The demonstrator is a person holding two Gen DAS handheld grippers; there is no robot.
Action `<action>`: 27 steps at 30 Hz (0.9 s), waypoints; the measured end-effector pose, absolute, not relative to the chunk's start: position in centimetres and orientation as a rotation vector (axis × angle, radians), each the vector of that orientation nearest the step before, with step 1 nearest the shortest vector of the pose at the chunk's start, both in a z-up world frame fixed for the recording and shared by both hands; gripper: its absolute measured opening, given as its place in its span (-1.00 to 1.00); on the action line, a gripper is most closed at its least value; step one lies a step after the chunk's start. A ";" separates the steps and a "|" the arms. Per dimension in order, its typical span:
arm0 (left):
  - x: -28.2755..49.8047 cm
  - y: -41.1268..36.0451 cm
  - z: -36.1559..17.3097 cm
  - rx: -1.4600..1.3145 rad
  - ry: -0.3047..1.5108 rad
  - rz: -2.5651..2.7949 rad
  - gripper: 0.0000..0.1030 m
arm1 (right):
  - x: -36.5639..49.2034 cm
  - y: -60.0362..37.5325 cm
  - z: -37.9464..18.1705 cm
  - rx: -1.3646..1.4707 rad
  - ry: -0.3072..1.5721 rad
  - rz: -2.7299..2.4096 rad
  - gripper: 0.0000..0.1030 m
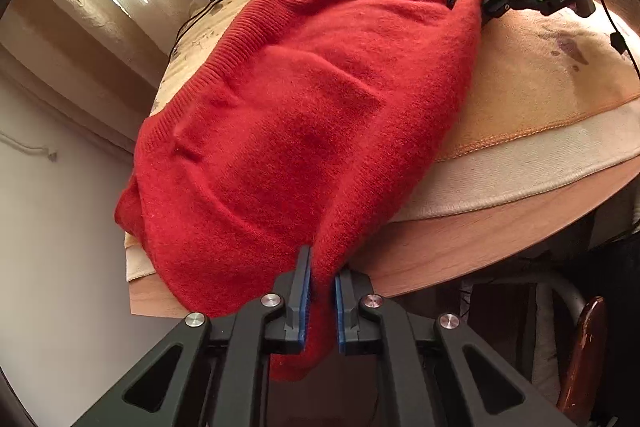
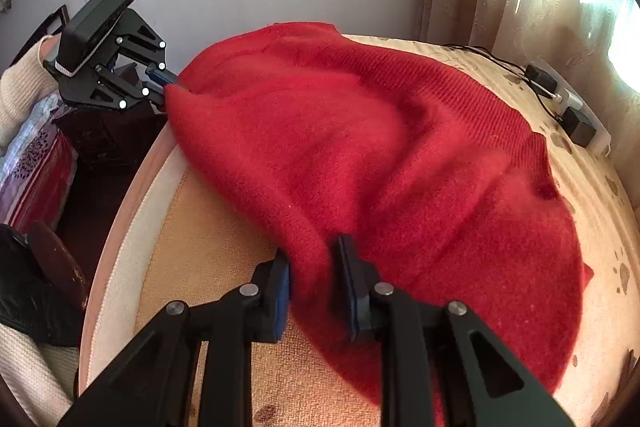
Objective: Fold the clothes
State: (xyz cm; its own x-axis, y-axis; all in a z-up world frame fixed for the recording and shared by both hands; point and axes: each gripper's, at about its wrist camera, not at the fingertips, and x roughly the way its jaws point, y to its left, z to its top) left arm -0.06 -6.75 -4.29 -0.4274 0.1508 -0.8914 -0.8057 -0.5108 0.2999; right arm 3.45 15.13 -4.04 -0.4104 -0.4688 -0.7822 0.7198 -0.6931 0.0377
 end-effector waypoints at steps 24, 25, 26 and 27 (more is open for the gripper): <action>-15.7 -17.0 -0.4 -1.209 -0.256 2.329 0.14 | -5.1 25.0 0.7 0.969 -0.328 -2.433 0.97; -16.5 -16.5 -0.9 -1.226 -0.249 2.326 0.14 | -6.2 25.5 0.5 0.985 -0.348 -2.440 0.92; -17.3 -16.1 -1.3 -1.247 -0.248 2.322 0.14 | -7.4 26.0 0.2 1.009 -0.373 -2.447 0.88; -18.0 -15.8 -1.8 -1.268 -0.258 2.310 0.14 | -8.6 26.5 0.0 1.033 -0.400 -2.452 0.81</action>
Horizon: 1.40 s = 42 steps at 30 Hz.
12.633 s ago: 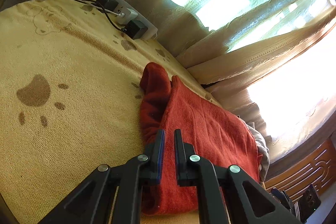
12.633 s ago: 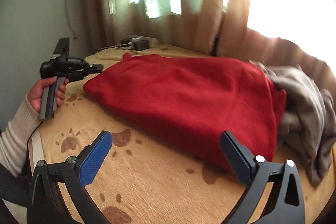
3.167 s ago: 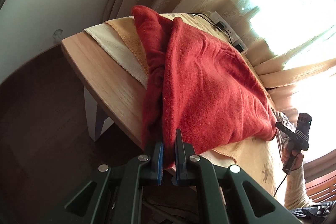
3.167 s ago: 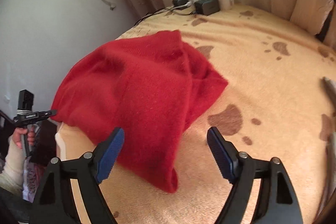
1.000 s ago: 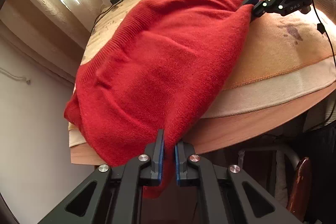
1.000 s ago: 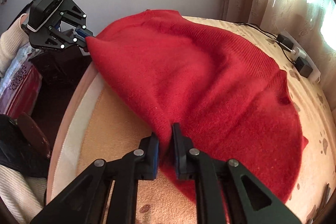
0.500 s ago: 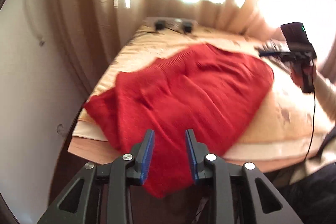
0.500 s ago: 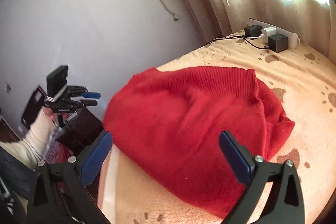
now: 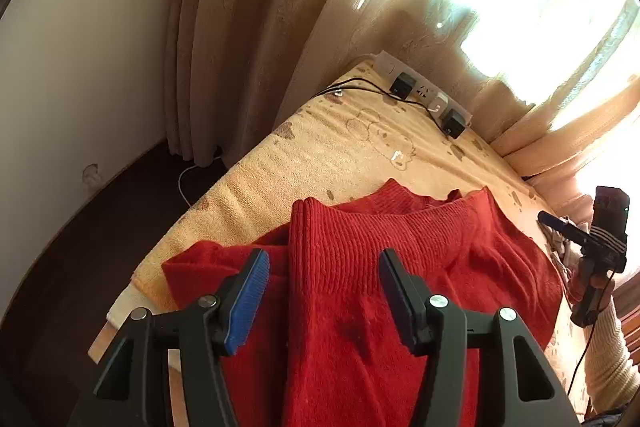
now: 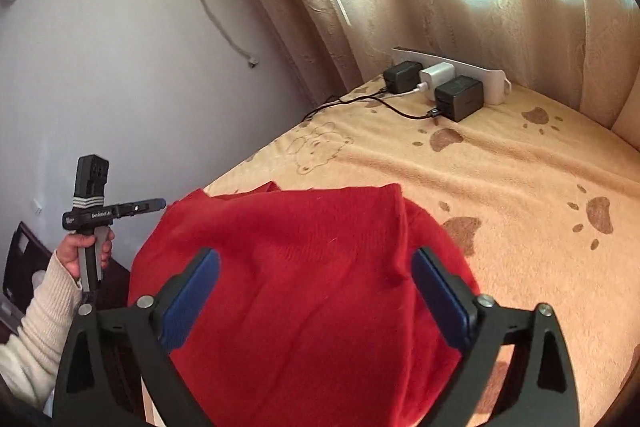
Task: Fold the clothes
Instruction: 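Grasp the red sweater's ribbed hem with both grippers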
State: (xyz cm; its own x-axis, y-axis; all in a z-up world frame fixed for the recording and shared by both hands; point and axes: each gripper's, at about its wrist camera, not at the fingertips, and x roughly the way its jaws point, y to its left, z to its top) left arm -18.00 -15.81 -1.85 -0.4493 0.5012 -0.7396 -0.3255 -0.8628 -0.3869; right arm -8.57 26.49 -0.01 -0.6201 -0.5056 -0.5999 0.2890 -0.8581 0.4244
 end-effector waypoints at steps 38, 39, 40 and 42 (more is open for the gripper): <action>-22.6 -12.1 0.2 -1.141 -0.379 2.517 -0.85 | -14.5 27.9 1.1 1.044 -0.350 -2.764 -0.89; -23.1 -11.7 -0.4 -1.170 -0.350 2.528 -0.85 | -14.8 27.9 0.4 1.078 -0.326 -2.781 -0.89; -23.6 -11.3 -1.2 -1.211 -0.325 2.536 -0.84 | -15.1 27.9 -0.6 1.121 -0.303 -2.784 -0.89; -24.6 -10.6 -2.8 -1.293 -0.272 2.550 -0.84 | -15.8 27.6 -2.4 1.201 -0.259 -2.779 -0.89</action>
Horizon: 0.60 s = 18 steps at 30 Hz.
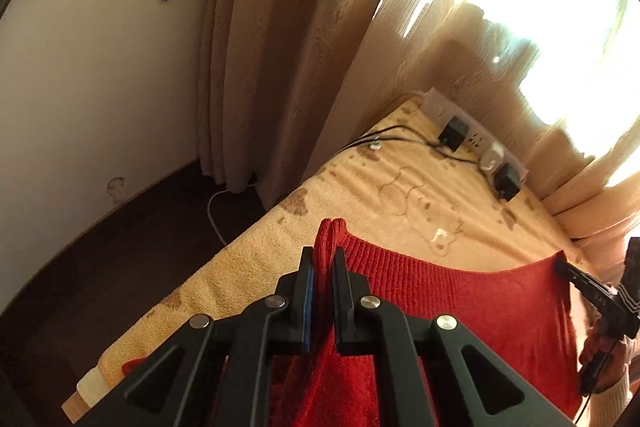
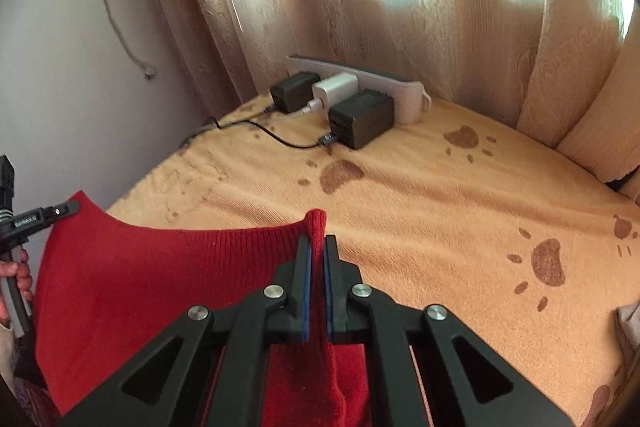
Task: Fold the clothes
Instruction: 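Grasp the red sweater's ribbed hem with both grippers, then lift the ribbed hem and lay it over the sweater with both grippers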
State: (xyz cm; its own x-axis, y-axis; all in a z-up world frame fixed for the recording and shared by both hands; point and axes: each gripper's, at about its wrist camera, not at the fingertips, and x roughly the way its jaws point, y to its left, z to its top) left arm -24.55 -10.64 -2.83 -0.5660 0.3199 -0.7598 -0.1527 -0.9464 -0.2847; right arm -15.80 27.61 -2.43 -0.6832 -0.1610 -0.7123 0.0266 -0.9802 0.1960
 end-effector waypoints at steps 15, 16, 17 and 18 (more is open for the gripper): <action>-21.0 -13.8 0.8 -1.251 -0.119 2.756 0.45 | -10.6 27.7 2.9 1.035 -0.111 -2.927 0.70; -19.9 -13.8 1.7 -1.206 -0.138 2.743 0.45 | -9.5 26.9 3.4 1.013 -0.094 -2.903 0.70; -18.7 -13.4 2.4 -1.160 -0.144 2.717 0.45 | -8.3 26.0 3.9 0.991 -0.078 -2.878 0.70; -17.3 -12.7 2.8 -1.124 -0.140 2.678 0.45 | -6.9 24.8 4.0 0.971 -0.053 -2.842 0.70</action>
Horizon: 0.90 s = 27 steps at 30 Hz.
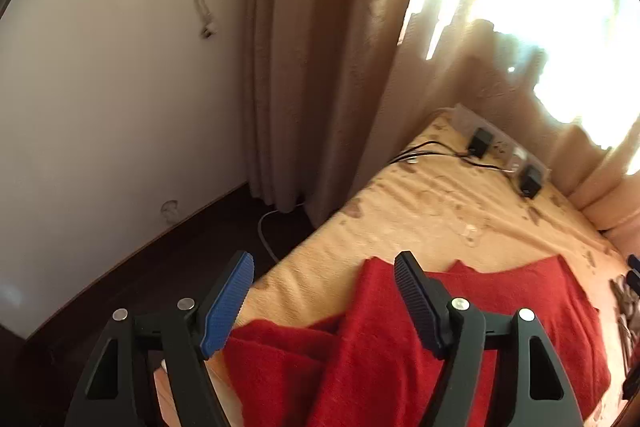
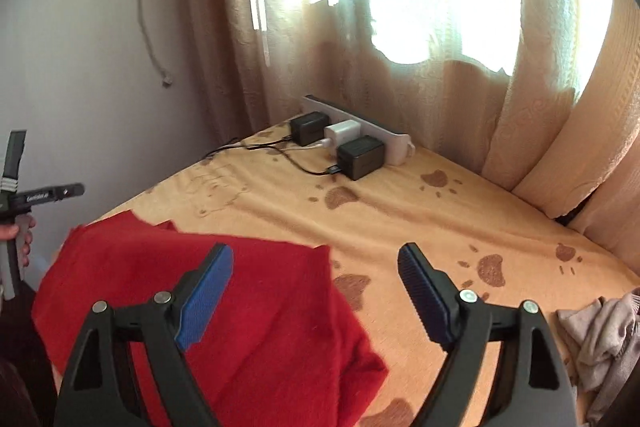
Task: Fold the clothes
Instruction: 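Lift the ribbed hem and lay it over the sweater with both grippers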
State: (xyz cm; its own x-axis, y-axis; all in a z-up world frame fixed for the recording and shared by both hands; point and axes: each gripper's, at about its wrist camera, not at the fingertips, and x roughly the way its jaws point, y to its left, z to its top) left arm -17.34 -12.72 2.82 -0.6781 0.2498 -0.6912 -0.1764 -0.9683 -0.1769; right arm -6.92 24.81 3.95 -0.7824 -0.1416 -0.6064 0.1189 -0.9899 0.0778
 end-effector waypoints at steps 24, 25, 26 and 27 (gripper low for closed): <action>-10.9 -6.6 -4.6 -1.189 0.045 2.565 0.48 | -4.3 18.9 -5.0 1.199 0.191 -2.601 0.97; -10.6 -6.4 -4.2 -1.207 0.036 2.579 0.51 | -4.2 19.0 -4.9 1.196 0.189 -2.600 0.98; -10.2 -6.1 -3.8 -1.226 0.031 2.608 0.52 | -4.1 19.0 -4.9 1.192 0.189 -2.600 0.98; -9.7 -5.9 -3.4 -1.236 0.034 2.642 0.54 | -4.0 19.0 -4.8 1.189 0.192 -2.606 0.98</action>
